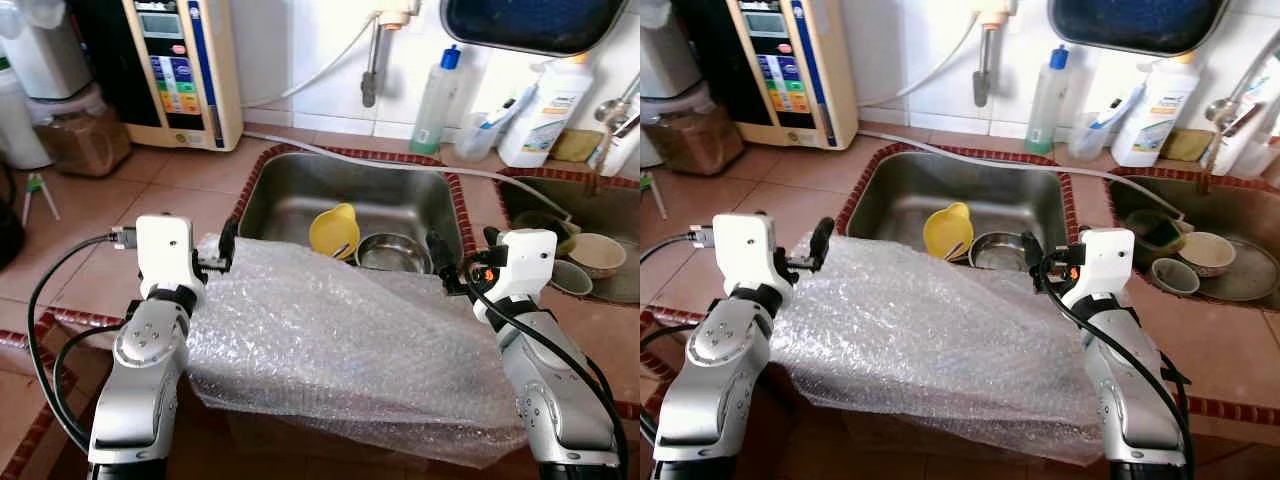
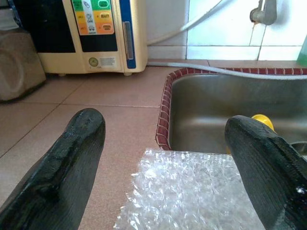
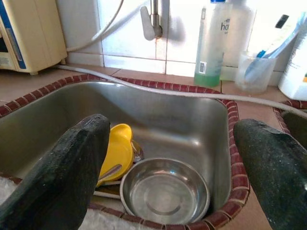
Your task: Kitchen organization
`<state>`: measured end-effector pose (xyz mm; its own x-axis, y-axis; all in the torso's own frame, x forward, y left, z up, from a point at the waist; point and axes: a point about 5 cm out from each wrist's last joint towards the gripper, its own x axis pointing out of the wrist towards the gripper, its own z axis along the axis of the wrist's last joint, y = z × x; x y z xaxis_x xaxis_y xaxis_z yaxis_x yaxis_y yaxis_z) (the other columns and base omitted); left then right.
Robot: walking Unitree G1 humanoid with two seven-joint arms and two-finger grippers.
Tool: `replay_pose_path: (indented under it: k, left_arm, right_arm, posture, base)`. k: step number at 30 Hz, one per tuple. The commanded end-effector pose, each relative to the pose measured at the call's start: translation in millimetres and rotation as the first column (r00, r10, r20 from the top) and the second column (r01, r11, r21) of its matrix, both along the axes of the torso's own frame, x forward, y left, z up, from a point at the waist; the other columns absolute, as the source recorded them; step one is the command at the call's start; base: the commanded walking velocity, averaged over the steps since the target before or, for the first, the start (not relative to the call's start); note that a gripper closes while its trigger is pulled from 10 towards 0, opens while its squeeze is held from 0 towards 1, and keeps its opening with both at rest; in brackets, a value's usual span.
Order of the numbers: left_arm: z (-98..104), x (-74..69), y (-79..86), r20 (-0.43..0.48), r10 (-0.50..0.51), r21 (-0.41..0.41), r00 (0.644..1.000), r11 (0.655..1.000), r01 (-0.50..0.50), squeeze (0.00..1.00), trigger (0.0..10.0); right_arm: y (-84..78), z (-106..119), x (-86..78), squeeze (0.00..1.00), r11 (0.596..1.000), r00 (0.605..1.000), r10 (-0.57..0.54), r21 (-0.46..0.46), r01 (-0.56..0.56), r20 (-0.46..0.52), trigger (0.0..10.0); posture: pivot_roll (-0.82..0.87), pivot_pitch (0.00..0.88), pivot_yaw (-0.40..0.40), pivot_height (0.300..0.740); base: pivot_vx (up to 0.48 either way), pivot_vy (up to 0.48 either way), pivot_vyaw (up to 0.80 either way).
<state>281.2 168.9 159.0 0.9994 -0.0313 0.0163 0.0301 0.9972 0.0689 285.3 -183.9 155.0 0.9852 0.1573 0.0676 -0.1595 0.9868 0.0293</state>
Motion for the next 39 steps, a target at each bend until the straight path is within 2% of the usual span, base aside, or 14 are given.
replay_pose_path:
  k: [1,4,6,12,15,29,39]
  left_arm:
    - [-2,-3.3,-5.0,-0.021,-0.033,0.033,0.999,0.999,0.033,0.00,10.0]
    - [-1,-3.7,-6.5,-0.010,-0.039,0.049,0.999,0.998,0.039,0.00,10.0]
    - [6,-4.5,-7.2,0.037,-0.044,0.092,0.998,0.995,0.040,0.00,10.0]
    - [10,-7.4,-6.1,0.050,-0.033,0.072,0.998,0.997,0.029,0.00,10.0]
    - [13,-11.4,-4.6,0.070,-0.044,0.097,0.997,0.995,0.037,0.00,10.0]
    - [11,-9.1,-8.6,0.048,-0.053,0.109,0.997,0.993,0.048,0.00,10.0]
    - [9,-8.6,-6.3,0.030,-0.039,0.108,0.999,0.994,0.035,0.00,10.0]
  right_arm:
    - [-0.8,3,-1.8,0.00,1.000,1.000,-0.002,-0.004,0.002,0.006,10.0]
    - [-0.5,3,-1.8,0.00,1.000,1.000,-0.001,-0.005,0.001,0.007,10.0]
    - [0.2,4,-1.4,0.00,1.000,1.000,-0.001,-0.007,0.002,0.013,10.0]
    - [0.0,6,-0.9,0.00,1.000,1.000,-0.006,-0.008,0.006,0.021,10.0]
    - [0.8,7,0.1,0.00,1.000,1.000,-0.008,-0.008,0.008,0.026,10.0]
    - [3.4,5,0.5,0.00,1.000,1.000,-0.007,-0.009,0.007,0.021,10.0]
    - [-1.8,2,-1.4,0.00,1.000,1.000,-0.024,-0.013,0.024,0.007,10.0]
  posture:
    - [-0.08,0.018,0.006,0.740]
    - [-0.07,0.020,0.005,0.740]
    - [-0.07,0.022,0.005,0.740]
    - [-0.07,0.026,0.005,0.740]
    - [-0.06,0.030,0.004,0.740]
    - [-0.07,0.032,0.007,0.740]
    - [-0.07,0.032,0.011,0.740]
  base:
    - [0.000,0.000,0.00]
    - [0.000,0.000,0.00]
    - [0.000,0.000,0.00]
    - [0.000,0.000,0.00]
    - [0.000,0.000,0.00]
    - [0.000,0.000,0.00]
    - [-0.029,0.000,0.00]
